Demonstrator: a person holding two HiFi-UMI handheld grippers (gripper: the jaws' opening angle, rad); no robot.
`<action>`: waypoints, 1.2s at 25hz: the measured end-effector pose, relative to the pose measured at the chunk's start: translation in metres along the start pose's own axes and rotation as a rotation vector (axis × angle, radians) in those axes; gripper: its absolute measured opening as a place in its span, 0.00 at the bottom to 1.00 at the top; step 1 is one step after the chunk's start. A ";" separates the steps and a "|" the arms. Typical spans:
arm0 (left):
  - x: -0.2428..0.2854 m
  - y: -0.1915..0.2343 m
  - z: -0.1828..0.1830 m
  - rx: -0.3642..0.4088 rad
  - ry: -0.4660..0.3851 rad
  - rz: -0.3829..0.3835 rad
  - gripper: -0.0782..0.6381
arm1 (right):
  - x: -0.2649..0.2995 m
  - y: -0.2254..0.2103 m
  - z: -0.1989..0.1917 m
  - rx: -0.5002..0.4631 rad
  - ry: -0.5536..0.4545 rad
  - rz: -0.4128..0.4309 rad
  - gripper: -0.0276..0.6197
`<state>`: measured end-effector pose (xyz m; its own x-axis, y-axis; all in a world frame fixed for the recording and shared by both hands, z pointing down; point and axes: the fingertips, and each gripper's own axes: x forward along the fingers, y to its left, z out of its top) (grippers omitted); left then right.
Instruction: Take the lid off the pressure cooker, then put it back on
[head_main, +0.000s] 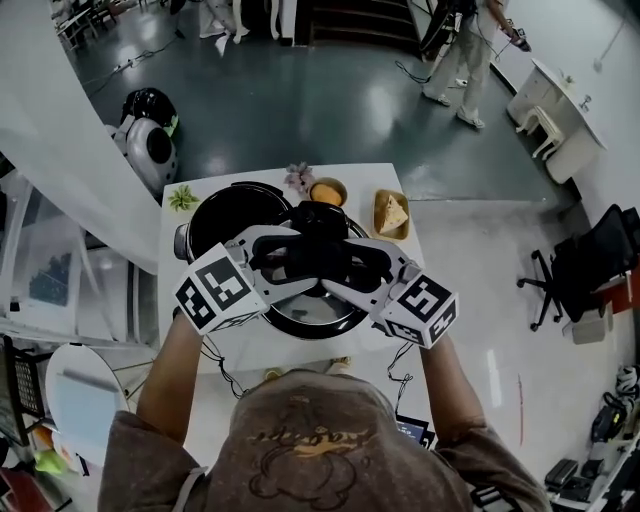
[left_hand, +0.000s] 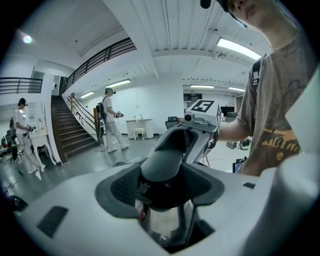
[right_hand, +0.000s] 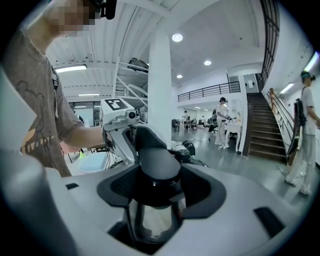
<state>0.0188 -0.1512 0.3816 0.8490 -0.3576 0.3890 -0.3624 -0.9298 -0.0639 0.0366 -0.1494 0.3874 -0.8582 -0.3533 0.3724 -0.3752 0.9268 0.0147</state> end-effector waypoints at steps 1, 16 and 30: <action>-0.010 0.003 -0.004 0.003 -0.001 0.003 0.49 | 0.010 0.005 0.004 -0.002 -0.002 0.000 0.44; -0.084 0.038 -0.029 0.032 0.008 0.027 0.49 | 0.081 0.034 0.041 -0.018 -0.023 0.000 0.44; -0.086 0.067 -0.028 0.036 -0.015 0.025 0.48 | 0.100 0.012 0.050 -0.006 -0.012 0.017 0.44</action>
<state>-0.0891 -0.1806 0.3694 0.8457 -0.3818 0.3729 -0.3698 -0.9230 -0.1064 -0.0716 -0.1797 0.3781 -0.8683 -0.3392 0.3618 -0.3587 0.9333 0.0143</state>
